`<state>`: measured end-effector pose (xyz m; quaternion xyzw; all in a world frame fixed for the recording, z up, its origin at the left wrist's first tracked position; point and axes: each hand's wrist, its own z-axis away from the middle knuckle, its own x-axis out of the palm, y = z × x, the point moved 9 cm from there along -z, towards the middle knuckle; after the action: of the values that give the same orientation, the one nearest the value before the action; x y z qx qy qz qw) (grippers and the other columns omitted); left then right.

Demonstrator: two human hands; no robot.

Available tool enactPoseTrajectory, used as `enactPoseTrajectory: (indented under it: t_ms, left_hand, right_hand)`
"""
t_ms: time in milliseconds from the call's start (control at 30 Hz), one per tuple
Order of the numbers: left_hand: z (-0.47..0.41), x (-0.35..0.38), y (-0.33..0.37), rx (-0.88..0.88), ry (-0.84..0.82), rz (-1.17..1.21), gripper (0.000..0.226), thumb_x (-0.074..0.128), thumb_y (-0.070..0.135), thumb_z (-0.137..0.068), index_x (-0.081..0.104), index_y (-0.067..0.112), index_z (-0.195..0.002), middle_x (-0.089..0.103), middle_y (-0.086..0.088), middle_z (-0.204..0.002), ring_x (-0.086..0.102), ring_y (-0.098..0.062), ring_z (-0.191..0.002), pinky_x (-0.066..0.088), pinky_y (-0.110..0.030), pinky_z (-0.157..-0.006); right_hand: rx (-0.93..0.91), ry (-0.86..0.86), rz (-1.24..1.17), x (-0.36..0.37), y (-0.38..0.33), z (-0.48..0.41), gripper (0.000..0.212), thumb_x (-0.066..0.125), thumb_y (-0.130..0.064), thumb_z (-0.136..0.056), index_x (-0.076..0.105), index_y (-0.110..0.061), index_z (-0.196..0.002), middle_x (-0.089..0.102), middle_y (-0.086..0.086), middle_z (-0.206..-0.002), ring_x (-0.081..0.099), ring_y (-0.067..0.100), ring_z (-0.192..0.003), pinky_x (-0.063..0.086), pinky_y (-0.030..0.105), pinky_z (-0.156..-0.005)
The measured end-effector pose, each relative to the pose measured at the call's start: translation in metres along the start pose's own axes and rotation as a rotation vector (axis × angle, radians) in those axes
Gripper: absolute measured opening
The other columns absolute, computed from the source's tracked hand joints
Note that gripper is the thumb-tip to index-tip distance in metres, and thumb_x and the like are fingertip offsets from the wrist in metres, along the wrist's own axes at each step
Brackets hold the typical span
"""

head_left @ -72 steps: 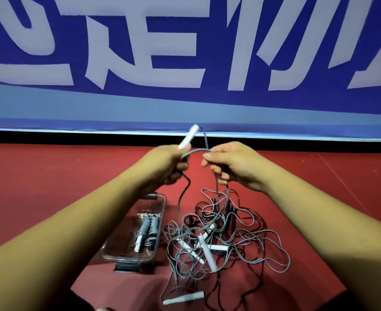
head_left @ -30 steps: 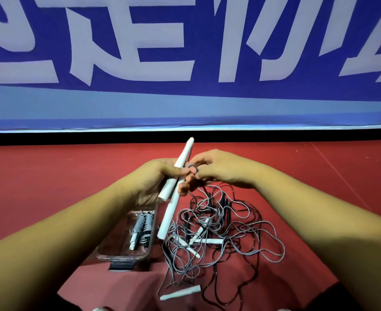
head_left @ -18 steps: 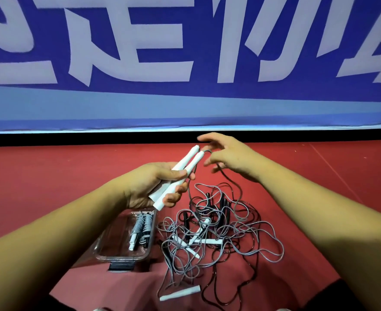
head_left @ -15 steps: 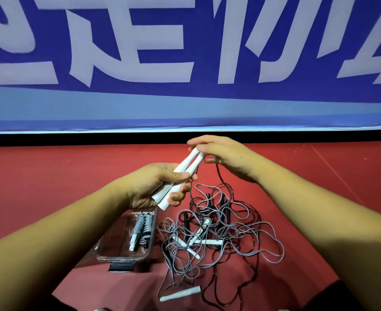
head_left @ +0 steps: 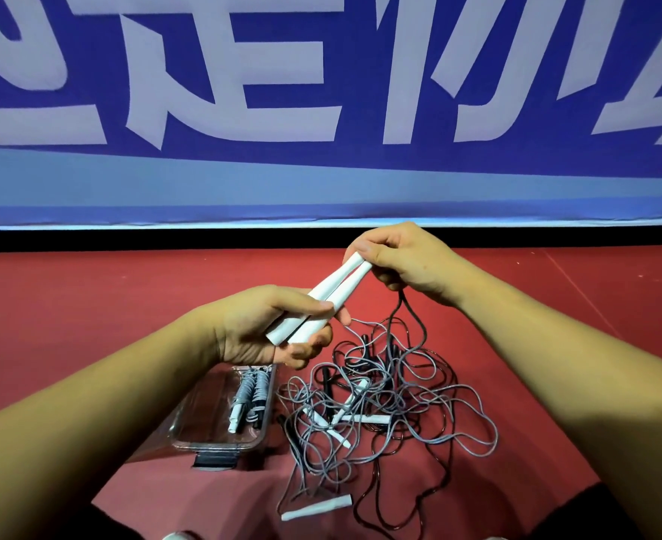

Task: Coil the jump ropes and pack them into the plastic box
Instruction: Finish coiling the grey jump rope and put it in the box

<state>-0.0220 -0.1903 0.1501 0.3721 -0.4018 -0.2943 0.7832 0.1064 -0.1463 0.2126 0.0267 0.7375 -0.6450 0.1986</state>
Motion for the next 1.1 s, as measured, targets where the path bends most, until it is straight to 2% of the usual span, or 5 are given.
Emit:
enactPoseTrajectory:
  t_ms: [333, 533, 700, 900, 1100]
  left_hand:
    - [-0.009, -0.011, 0.013, 0.141, 0.249, -0.11, 0.025, 0.059, 0.028, -0.087, 0.046, 0.017, -0.07, 0.022, 0.001, -0.055, 0.02, -0.007, -0.037, 0.015, -0.017, -0.038]
    - [0.012, -0.046, 0.067, 0.556, 0.468, 0.198, 0.017, 0.053, 0.012, -0.091, 0.04, 0.015, -0.08, 0.034, 0.003, -0.052, 0.031, -0.006, -0.04, 0.026, -0.016, -0.039]
    - [0.031, -0.083, 0.071, 0.698, 0.717, 0.331, 0.026, 0.048, 0.026, -0.102, 0.051, 0.015, -0.079, 0.061, -0.006, -0.075, 0.068, -0.022, -0.075, 0.058, -0.028, -0.07]
    - [0.032, -0.091, 0.072, 0.777, 0.733, 0.496, 0.033, 0.041, 0.018, -0.105, 0.044, 0.003, -0.133, 0.068, -0.017, -0.114, 0.071, -0.031, -0.096, 0.06, -0.042, -0.083]
    - [0.029, -0.085, 0.067, 0.678, 0.735, 0.438, 0.034, 0.037, 0.03, -0.106, 0.049, 0.011, -0.131, 0.072, -0.006, -0.115, 0.061, -0.028, -0.12, 0.046, -0.038, -0.098]
  right_hand:
    - [-0.021, 0.014, -0.009, 0.003, -0.004, -0.003, 0.031, 0.041, -0.021, -0.104, 0.055, 0.007, -0.103, 0.029, -0.003, -0.054, 0.024, 0.013, -0.047, 0.023, 0.027, -0.047]
    - [0.086, 0.049, 0.019, -0.005, 0.031, 0.0, 0.033, 0.036, -0.02, -0.105, 0.06, 0.001, -0.096, 0.036, 0.003, -0.059, 0.042, 0.015, -0.05, 0.041, 0.029, -0.057]
    - [0.28, -0.025, -0.276, 0.036, 0.046, 0.005, 0.022, 0.035, -0.016, -0.106, 0.053, -0.004, -0.103, 0.039, 0.0, -0.059, 0.03, 0.009, -0.042, 0.026, 0.02, -0.043]
    - [0.364, -0.116, -0.281, 0.091, 0.036, 0.01, 0.024, 0.037, -0.018, -0.105, 0.057, -0.007, -0.095, 0.038, 0.002, -0.059, 0.026, 0.009, -0.041, 0.021, 0.016, -0.042]
    - [0.328, -0.134, -0.086, 0.11, 0.026, 0.01, 0.029, 0.042, -0.022, -0.103, 0.066, -0.007, -0.095, 0.044, 0.005, -0.058, 0.035, 0.013, -0.042, 0.031, 0.018, -0.042]
